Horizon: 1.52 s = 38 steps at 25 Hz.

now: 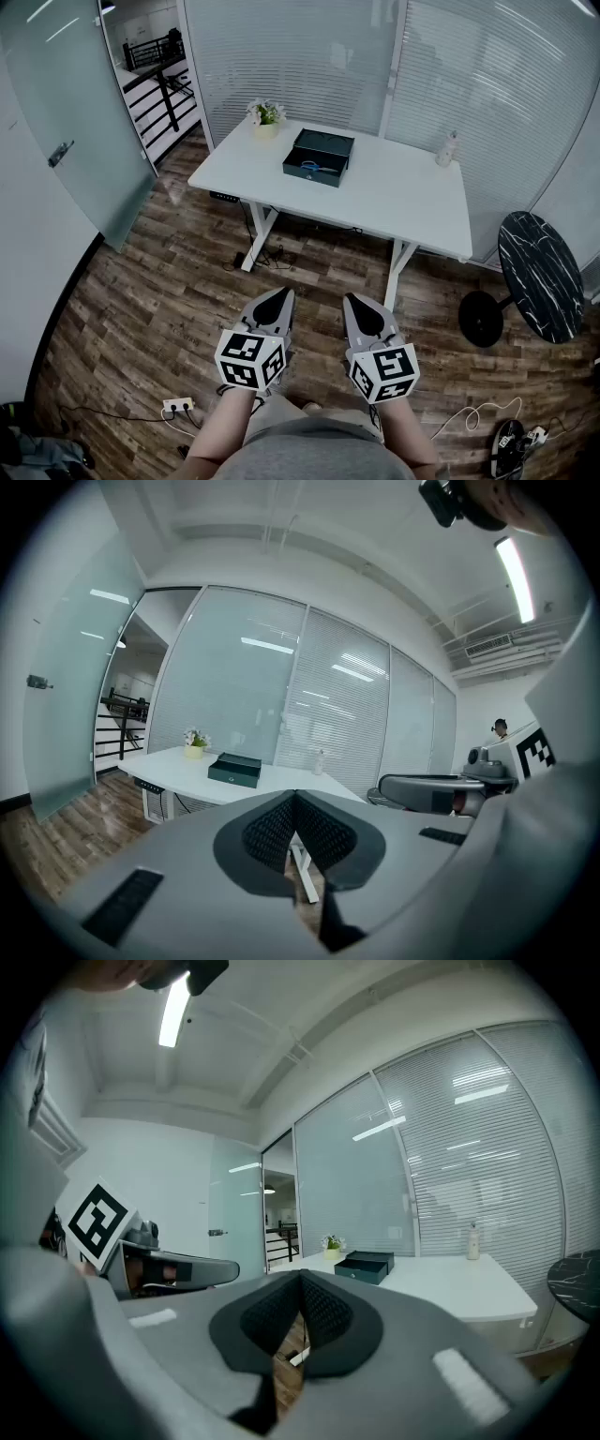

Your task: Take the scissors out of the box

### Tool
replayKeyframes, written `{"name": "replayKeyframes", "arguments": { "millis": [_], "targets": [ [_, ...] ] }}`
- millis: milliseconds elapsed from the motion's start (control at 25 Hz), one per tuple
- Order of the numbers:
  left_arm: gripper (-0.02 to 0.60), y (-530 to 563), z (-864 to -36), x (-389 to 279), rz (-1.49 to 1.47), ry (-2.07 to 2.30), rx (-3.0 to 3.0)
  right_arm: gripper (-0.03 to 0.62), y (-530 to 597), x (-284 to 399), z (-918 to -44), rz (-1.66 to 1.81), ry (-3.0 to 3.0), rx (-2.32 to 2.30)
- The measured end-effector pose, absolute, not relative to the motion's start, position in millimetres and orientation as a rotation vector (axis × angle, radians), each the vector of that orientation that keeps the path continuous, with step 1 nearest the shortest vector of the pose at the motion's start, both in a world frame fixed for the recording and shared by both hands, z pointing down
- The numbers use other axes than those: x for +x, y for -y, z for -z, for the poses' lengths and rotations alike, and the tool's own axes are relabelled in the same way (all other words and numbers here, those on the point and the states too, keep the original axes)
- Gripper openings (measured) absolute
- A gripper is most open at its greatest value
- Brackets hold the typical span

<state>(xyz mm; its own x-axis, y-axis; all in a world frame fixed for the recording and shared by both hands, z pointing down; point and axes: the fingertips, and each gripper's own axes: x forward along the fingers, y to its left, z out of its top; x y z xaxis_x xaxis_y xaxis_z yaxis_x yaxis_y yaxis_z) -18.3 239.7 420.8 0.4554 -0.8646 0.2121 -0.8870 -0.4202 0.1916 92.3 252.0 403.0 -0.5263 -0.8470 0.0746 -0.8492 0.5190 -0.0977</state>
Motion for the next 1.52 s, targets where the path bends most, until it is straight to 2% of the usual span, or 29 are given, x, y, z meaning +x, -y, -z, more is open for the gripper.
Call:
{"name": "replayKeyframes", "arguments": {
  "millis": [1040, 1520],
  "targets": [
    [0.005, -243, -433, -31, -0.153, 1.495, 2.393, 0.009, -247, 80, -410, -0.259, 2.753, 1.504],
    [0.005, -161, -443, -33, -0.139, 1.474, 2.387, 0.011, -175, 83, -418, -0.222, 2.697, 1.537]
  ]
}}
